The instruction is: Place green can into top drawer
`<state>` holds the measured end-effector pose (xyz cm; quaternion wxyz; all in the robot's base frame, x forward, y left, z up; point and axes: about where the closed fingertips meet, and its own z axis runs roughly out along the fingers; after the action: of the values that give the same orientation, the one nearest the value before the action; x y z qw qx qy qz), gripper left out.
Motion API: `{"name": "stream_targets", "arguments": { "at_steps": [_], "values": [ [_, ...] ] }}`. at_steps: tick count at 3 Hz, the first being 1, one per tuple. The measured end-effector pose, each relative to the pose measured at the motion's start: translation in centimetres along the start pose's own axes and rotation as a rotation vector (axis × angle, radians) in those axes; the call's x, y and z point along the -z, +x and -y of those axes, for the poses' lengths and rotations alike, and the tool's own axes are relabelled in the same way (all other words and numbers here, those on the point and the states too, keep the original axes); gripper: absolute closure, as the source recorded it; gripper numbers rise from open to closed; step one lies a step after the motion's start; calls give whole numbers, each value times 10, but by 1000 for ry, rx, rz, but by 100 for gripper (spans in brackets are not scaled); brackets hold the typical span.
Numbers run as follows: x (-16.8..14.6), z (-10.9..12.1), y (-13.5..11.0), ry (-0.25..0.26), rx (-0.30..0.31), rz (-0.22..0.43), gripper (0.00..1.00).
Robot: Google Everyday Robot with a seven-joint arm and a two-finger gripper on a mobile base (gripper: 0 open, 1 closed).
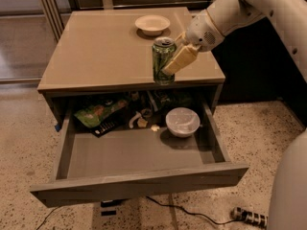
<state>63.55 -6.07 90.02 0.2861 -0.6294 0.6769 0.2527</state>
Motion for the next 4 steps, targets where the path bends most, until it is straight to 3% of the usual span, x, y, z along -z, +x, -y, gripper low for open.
{"name": "stream_targets", "arguments": {
  "at_steps": [1,2,4],
  "values": [
    [26,-44,34,40,-58,-13,100],
    [26,-44,34,40,-58,-13,100],
    [-10,-57,31,-38,-42,-5,100]
  ]
}}
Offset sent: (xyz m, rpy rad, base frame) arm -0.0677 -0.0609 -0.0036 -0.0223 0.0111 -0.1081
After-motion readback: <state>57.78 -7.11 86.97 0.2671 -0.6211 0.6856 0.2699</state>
